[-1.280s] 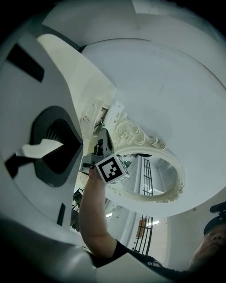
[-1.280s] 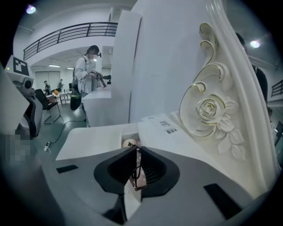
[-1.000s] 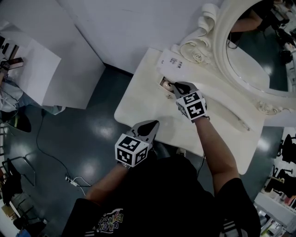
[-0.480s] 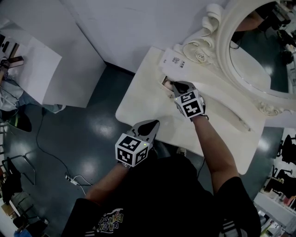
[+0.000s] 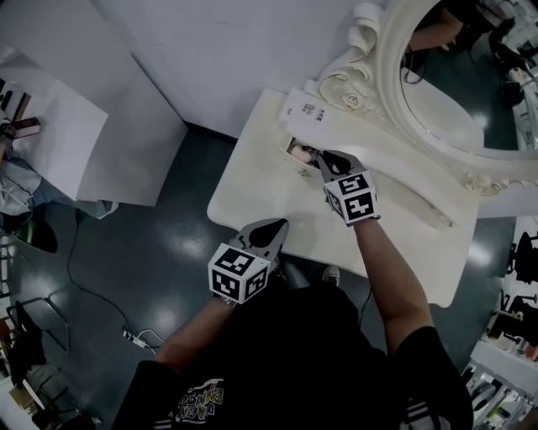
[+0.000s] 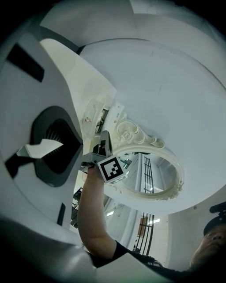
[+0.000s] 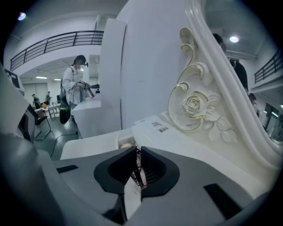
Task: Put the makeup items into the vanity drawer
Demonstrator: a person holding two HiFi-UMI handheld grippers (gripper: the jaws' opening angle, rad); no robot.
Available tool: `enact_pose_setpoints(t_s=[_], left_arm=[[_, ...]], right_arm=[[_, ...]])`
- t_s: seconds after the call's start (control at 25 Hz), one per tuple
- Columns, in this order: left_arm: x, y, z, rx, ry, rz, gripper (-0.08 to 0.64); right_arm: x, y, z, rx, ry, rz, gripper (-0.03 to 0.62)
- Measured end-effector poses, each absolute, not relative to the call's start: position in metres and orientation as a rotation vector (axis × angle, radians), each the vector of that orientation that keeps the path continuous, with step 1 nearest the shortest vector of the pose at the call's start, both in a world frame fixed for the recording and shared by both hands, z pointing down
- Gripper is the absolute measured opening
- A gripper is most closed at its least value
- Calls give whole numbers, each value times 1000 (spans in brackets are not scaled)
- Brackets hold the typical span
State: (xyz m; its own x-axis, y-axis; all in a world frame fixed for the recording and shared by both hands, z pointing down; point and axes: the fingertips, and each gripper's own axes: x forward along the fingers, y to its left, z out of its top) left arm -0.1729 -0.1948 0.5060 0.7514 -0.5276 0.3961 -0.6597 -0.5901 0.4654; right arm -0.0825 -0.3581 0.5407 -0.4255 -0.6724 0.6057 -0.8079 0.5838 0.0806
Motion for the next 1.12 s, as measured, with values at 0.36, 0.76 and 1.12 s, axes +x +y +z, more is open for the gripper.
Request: enact_pose_setpoints(t_s=[0.36,0.76,1.12], left_arm=[[-126,-184,497,2444,-776,314,0],[-42,-143,481,2511,-688,334,0],[22,-87,466,2541,-693,346,0]], right_arm=[[-30,-305,496,1393,-2337,578,29],[41,-205,458,1512,-2401,669,29],[85,-111,439,1499,-2459,685,29]])
